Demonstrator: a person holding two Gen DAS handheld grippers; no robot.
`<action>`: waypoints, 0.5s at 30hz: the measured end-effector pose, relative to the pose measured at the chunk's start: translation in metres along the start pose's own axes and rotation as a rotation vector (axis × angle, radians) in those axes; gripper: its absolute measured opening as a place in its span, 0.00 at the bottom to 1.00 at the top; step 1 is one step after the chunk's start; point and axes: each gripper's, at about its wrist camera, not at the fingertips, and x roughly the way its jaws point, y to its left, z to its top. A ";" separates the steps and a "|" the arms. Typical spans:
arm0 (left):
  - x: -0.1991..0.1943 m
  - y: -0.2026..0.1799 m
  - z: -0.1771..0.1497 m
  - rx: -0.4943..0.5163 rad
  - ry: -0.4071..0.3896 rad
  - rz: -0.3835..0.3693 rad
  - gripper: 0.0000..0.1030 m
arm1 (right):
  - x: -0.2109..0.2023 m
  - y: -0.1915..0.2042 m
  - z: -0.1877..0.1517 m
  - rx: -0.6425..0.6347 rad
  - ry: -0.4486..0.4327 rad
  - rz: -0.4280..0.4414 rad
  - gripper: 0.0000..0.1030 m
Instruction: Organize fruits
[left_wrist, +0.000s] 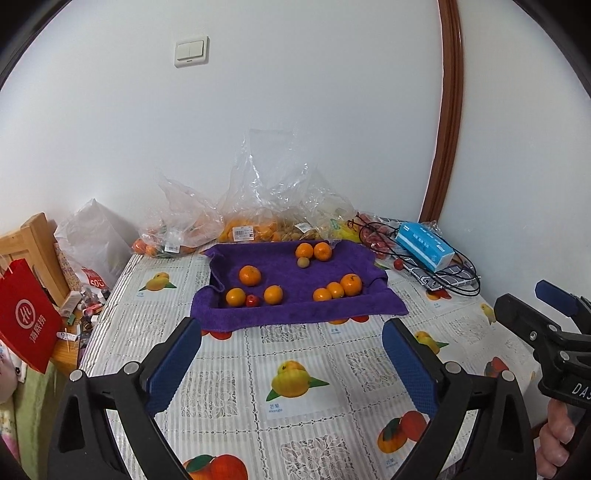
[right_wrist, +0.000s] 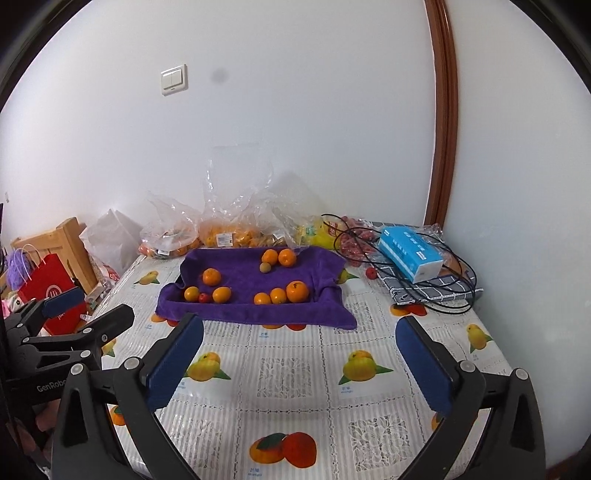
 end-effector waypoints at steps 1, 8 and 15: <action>-0.001 0.000 0.000 0.000 0.000 -0.001 0.97 | -0.001 0.000 0.000 0.002 0.000 0.002 0.99; -0.001 0.002 -0.002 -0.009 0.004 0.003 0.97 | -0.004 -0.002 -0.001 0.007 0.000 0.000 0.99; -0.002 0.003 -0.003 -0.012 0.009 0.014 0.97 | -0.006 -0.003 -0.002 0.012 0.000 -0.002 0.99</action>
